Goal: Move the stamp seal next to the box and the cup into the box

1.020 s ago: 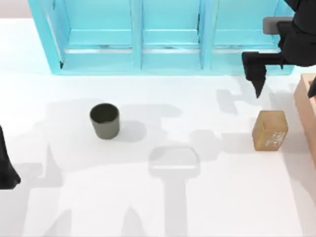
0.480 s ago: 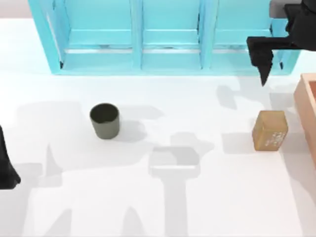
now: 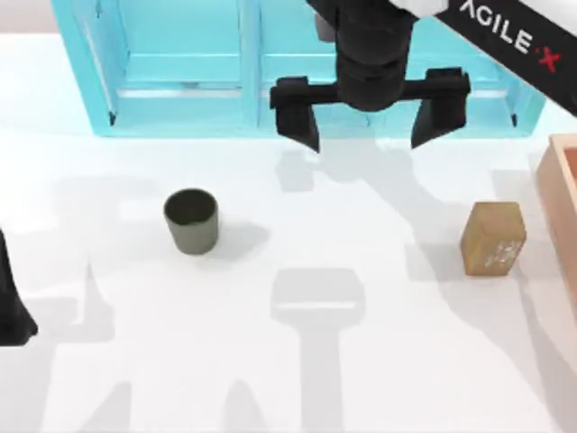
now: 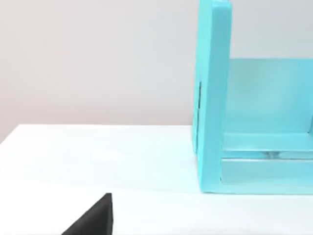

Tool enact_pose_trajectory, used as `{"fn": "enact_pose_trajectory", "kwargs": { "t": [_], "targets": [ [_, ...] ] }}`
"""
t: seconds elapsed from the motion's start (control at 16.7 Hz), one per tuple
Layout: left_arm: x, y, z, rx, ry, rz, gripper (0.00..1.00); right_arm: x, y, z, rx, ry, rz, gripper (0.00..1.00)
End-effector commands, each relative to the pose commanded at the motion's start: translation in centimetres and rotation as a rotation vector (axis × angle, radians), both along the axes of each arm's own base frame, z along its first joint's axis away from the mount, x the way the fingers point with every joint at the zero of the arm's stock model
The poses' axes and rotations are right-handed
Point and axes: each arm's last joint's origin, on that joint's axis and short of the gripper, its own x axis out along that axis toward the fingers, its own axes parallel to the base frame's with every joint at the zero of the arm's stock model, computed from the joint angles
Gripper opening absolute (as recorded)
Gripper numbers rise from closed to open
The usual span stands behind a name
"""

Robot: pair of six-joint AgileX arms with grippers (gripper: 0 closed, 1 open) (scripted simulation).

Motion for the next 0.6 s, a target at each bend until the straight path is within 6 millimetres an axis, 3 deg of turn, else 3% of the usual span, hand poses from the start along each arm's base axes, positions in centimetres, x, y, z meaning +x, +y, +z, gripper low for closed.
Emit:
{"fn": "enact_pose_trajectory", "kwargs": {
  "t": [0.18, 0.3, 0.42, 0.6],
  "targets": [
    [0.0, 0.0, 0.0, 0.000, 0.000, 0.000, 1.00, -2.8, 8.2, -2.0, 0.038, -0.108, 0.010, 1.00],
    [0.0, 0.0, 0.0, 0.000, 0.000, 0.000, 1.00, -4.8, 12.0, -3.6, 0.050, -0.167, 0.008, 1.00],
    [0.0, 0.0, 0.0, 0.000, 0.000, 0.000, 1.00, -5.9, 13.9, -4.6, 0.058, -0.205, 0.004, 1.00],
    [0.0, 0.0, 0.0, 0.000, 0.000, 0.000, 1.00, -6.1, 14.2, -4.8, 0.060, -0.210, 0.004, 1.00]
  ]
}}
